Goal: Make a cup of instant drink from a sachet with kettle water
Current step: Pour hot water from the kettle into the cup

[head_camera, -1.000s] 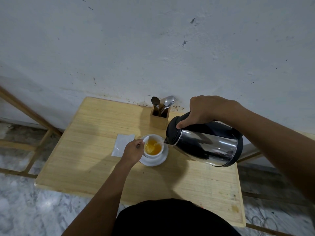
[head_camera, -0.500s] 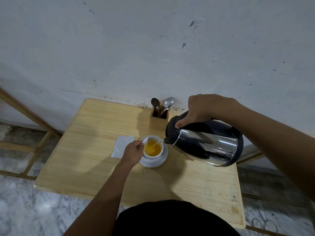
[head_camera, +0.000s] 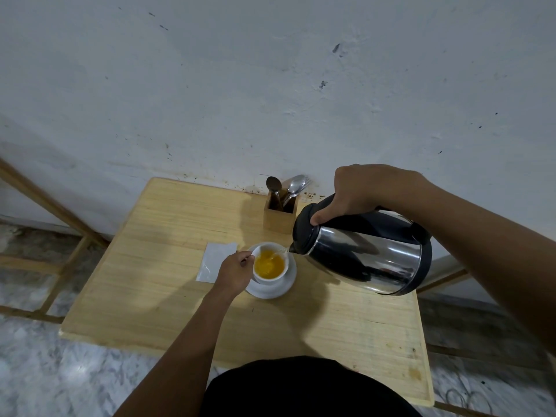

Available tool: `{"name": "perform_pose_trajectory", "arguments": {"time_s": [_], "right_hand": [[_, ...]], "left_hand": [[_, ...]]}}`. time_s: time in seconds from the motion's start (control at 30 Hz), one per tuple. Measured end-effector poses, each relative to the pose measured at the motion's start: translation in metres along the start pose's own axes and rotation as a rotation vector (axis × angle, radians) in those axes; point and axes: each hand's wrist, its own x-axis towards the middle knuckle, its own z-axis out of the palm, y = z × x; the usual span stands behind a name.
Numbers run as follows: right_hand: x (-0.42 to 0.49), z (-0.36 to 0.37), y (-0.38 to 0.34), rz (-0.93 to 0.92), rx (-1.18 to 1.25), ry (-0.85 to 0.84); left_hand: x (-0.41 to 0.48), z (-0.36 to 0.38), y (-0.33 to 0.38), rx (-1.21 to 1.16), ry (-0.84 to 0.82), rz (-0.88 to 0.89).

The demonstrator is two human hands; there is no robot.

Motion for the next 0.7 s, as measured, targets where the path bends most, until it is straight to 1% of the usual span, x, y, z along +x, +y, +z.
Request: {"name": "perform_pose_trajectory", "arguments": {"time_s": [0.4,0.7], "right_hand": [[-0.002,0.004,0.002,0.006,0.000,0.006],[-0.002,0.011,0.013,0.007,0.067,0.013]], "left_hand": [[0.002,0.001,-0.002,-0.015,-0.004,-0.005],[0.002,0.001,-0.002,-0.012,-0.008,-0.011]]}}
